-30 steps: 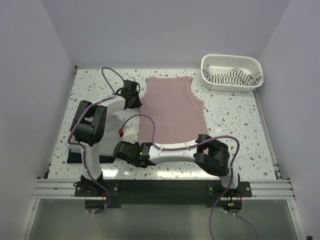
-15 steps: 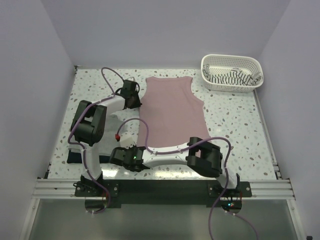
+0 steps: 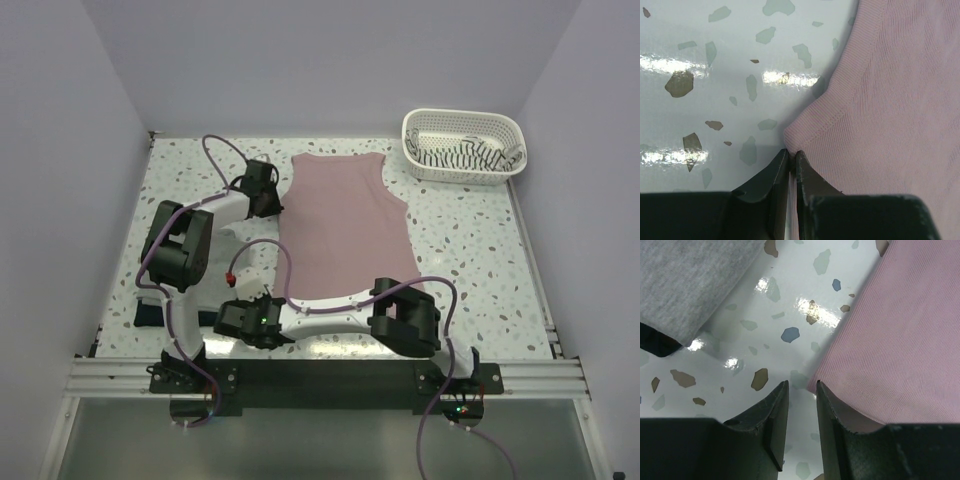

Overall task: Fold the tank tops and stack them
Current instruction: Fold the tank top

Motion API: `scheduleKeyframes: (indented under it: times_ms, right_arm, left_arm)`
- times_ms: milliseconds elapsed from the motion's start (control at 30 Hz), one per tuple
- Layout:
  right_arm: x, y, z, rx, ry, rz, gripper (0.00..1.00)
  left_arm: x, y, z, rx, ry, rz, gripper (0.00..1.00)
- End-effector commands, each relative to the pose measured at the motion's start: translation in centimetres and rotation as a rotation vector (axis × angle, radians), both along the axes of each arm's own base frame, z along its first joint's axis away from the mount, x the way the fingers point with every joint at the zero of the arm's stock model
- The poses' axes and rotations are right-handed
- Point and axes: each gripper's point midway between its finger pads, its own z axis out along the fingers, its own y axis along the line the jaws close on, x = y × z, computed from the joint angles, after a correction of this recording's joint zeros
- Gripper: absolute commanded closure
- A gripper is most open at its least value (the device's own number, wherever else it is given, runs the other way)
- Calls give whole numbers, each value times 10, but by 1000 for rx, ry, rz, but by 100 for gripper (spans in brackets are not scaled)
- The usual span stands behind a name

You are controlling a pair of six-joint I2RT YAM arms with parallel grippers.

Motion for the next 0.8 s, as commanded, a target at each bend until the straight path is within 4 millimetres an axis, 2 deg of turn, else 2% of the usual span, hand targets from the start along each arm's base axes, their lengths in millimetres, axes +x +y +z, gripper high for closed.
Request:
scheduleKeyframes:
  times_ms: [0,167,333,400,433,467,533,567,700,733,767]
  right_arm:
    - [5,3,5,-11,-43,-20,67]
    - [5,4,-6,-48,-36,-13,67]
    - [6,-2,-9,-67,-48,-17,69]
    - [7,-2,-9,-68,-50,-15,74]
    - [7,-3,-9,-70,-52,-15,79]
    - [6,-3,-10,-69,-49,-14,88]
    - [6,-2,-9,-60,-45,-6,94]
    - [6,-2,-8,-56,-43,-6,100]
    - [-2,-5,-1,-30,-9,20,100]
    - [-4,-3,8,5,0,29,100]
    - [-8,-6,6,7,19,40,100]
  left_arm:
    - [6,8,-5,8,-12,11,86]
    - [5,9,-6,10,-9,12,86]
    - [4,9,-7,12,-5,18,86]
    - [3,10,-9,8,0,23,87]
    - [3,10,-10,8,2,26,87]
    - [3,9,-10,6,2,25,87]
    - [1,11,-12,6,9,31,88]
    - [0,11,-12,7,10,34,89]
    - [-3,12,-9,2,6,41,89]
    - [-4,12,-8,1,8,43,90]
    - [-5,12,-5,-6,3,45,90]
